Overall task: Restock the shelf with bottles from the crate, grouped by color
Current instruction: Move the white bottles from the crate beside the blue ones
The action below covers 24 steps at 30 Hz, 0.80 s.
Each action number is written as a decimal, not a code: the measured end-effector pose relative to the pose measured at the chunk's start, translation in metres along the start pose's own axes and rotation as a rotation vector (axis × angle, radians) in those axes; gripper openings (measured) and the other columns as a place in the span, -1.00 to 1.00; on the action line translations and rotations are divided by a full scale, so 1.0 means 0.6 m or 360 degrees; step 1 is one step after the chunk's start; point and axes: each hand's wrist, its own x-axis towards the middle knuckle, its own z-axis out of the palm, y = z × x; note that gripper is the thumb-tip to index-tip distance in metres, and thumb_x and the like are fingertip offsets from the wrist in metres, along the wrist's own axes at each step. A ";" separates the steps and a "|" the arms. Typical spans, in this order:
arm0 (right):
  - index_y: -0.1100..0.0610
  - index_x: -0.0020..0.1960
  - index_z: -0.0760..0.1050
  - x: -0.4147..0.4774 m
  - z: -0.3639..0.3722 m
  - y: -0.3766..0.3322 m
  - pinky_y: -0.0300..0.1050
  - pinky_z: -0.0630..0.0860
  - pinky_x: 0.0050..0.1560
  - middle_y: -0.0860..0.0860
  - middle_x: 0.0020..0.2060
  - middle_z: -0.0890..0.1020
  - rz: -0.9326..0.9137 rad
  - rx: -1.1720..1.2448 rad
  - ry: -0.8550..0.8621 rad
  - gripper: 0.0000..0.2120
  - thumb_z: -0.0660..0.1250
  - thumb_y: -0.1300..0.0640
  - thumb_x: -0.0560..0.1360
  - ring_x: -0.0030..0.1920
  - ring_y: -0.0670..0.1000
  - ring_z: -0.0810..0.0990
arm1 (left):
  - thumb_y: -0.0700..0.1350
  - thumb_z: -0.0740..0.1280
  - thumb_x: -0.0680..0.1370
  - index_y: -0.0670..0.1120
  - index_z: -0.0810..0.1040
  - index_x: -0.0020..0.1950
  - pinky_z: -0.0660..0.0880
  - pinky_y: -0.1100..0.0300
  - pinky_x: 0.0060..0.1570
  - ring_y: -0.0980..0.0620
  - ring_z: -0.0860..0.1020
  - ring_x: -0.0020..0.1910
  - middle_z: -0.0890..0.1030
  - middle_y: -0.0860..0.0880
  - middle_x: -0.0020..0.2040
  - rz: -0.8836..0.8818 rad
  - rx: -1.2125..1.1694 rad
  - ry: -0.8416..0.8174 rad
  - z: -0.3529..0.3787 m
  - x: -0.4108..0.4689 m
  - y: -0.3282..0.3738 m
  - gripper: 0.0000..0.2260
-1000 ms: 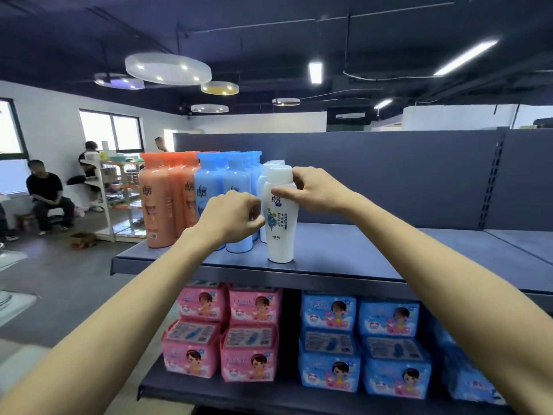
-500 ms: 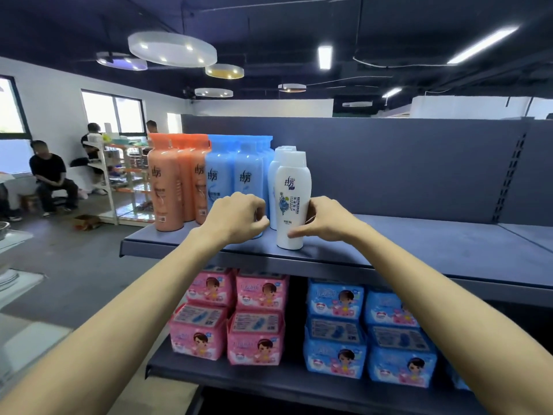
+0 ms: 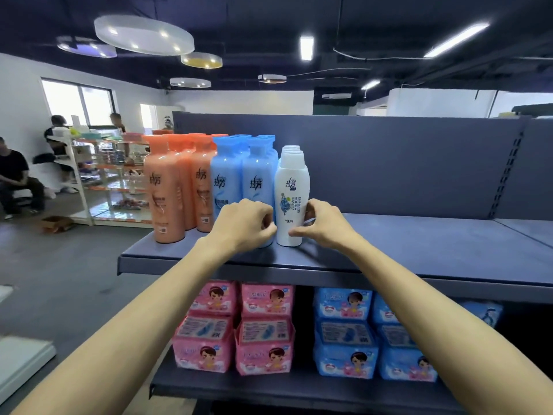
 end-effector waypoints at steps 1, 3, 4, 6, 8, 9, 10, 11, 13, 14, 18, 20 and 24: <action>0.12 0.13 0.53 0.002 0.002 -0.002 -0.13 0.58 -0.03 -0.01 0.01 0.67 0.0012 -0.0005 0.0009 -0.53 0.62 0.05 0.31 -0.04 -0.01 0.66 | 0.03 0.28 0.46 0.00 0.49 -0.26 0.32 0.16 -0.29 -0.07 0.55 -0.23 0.62 0.04 -0.26 0.0018 -0.0008 0.0002 0.003 0.000 -0.001 -0.85; 0.12 0.14 0.53 0.004 0.002 -0.004 -0.11 0.58 0.00 -0.01 0.01 0.68 0.0028 -0.0033 0.0010 -0.53 0.61 0.04 0.32 -0.03 0.00 0.66 | 0.04 0.28 0.46 -0.01 0.49 -0.25 0.33 0.16 -0.28 -0.09 0.56 -0.21 0.63 0.03 -0.24 0.0055 -0.0013 0.0012 0.009 0.001 -0.003 -0.84; 0.12 0.15 0.54 0.006 0.003 -0.004 -0.09 0.58 0.03 -0.01 0.02 0.68 0.0031 -0.0050 0.0009 -0.53 0.61 0.04 0.32 -0.03 0.00 0.67 | 0.04 0.27 0.46 -0.02 0.49 -0.25 0.34 0.15 -0.28 -0.10 0.56 -0.20 0.63 0.02 -0.24 0.0066 -0.0019 0.0016 0.011 0.001 -0.004 -0.84; 0.11 0.17 0.55 0.007 0.004 -0.004 -0.07 0.58 0.07 -0.01 0.05 0.68 0.0041 -0.0069 0.0016 -0.51 0.62 0.04 0.32 -0.02 0.01 0.67 | 0.04 0.27 0.46 -0.01 0.48 -0.25 0.38 0.14 -0.26 -0.12 0.56 -0.20 0.63 0.02 -0.24 0.0069 -0.0046 0.0026 0.018 0.002 -0.007 -0.84; 0.11 0.18 0.55 0.005 0.005 -0.005 -0.07 0.58 0.08 -0.01 0.05 0.68 0.0063 -0.0073 0.0028 -0.51 0.62 0.03 0.32 -0.02 0.00 0.66 | 0.04 0.27 0.45 -0.02 0.49 -0.25 0.42 0.13 -0.25 -0.13 0.57 -0.20 0.63 0.02 -0.24 0.0075 -0.0075 0.0041 0.022 0.000 -0.009 -0.84; 0.11 0.18 0.54 0.004 0.005 -0.007 -0.08 0.57 0.08 -0.01 0.05 0.68 0.0085 -0.0070 0.0040 -0.50 0.62 0.03 0.32 -0.02 -0.01 0.66 | 0.04 0.27 0.45 -0.02 0.50 -0.24 0.43 0.12 -0.25 -0.14 0.57 -0.20 0.63 0.01 -0.25 0.0082 -0.0085 0.0047 0.023 -0.001 -0.009 -0.84; 0.12 0.19 0.52 0.000 0.005 -0.009 -0.09 0.57 0.06 -0.01 0.04 0.67 0.0106 -0.0061 0.0056 -0.49 0.62 0.04 0.33 -0.02 -0.01 0.65 | 0.04 0.27 0.45 -0.03 0.51 -0.24 0.43 0.12 -0.25 -0.14 0.57 -0.21 0.63 0.01 -0.25 0.0088 -0.0095 0.0049 0.023 -0.002 -0.009 -0.84; 0.13 0.20 0.50 -0.003 0.006 -0.012 -0.12 0.55 0.04 -0.01 0.03 0.66 0.0131 -0.0047 0.0074 -0.48 0.61 0.05 0.33 -0.02 0.00 0.65 | 0.03 0.27 0.46 -0.02 0.51 -0.23 0.42 0.12 -0.26 -0.14 0.57 -0.21 0.63 0.01 -0.25 0.0091 -0.0110 0.0046 0.024 -0.004 -0.010 -0.84; 0.16 0.23 0.47 -0.013 0.011 -0.017 -0.16 0.51 0.00 0.01 0.04 0.65 0.0145 -0.0047 0.0123 -0.47 0.60 0.07 0.36 -0.01 0.01 0.64 | 0.04 0.27 0.46 -0.02 0.51 -0.23 0.38 0.13 -0.28 -0.14 0.57 -0.21 0.63 0.01 -0.25 0.0097 -0.0138 0.0035 0.025 -0.010 -0.010 -0.84; 0.18 0.24 0.46 -0.020 0.015 -0.018 -0.15 0.52 0.02 0.03 0.05 0.65 0.0138 -0.0068 0.0154 -0.46 0.60 0.07 0.37 0.00 0.02 0.65 | 0.04 0.27 0.46 -0.03 0.51 -0.22 0.36 0.14 -0.28 -0.14 0.57 -0.21 0.63 0.01 -0.25 0.0101 -0.0149 0.0037 0.026 -0.015 -0.011 -0.84; 0.20 0.26 0.44 -0.064 0.033 -0.016 -0.01 0.56 0.14 0.08 0.09 0.63 0.0110 -0.0174 0.0316 -0.44 0.58 0.00 0.40 0.08 0.05 0.62 | 0.03 0.28 0.47 -0.02 0.53 -0.18 0.28 0.15 -0.30 -0.08 0.56 -0.20 0.62 0.05 -0.26 0.0133 -0.0252 0.0093 0.031 -0.042 -0.011 -0.86; 0.20 0.26 0.45 -0.082 0.035 -0.014 0.02 0.56 0.14 0.09 0.11 0.64 0.0086 -0.0237 0.0340 -0.45 0.56 -0.02 0.41 0.09 0.06 0.62 | 0.02 0.28 0.47 0.00 0.52 -0.17 0.27 0.16 -0.31 -0.05 0.56 -0.22 0.60 0.07 -0.27 0.0153 -0.0331 0.0103 0.030 -0.051 -0.005 -0.88; 0.21 0.24 0.49 -0.099 0.035 -0.019 0.03 0.56 0.17 0.09 0.12 0.65 0.0106 -0.0300 0.0356 -0.48 0.54 -0.04 0.43 0.10 0.06 0.62 | 0.01 0.28 0.47 0.03 0.49 -0.17 0.36 0.15 -0.28 -0.03 0.54 -0.21 0.58 0.09 -0.27 0.0179 -0.0447 0.0089 0.027 -0.061 0.008 -0.92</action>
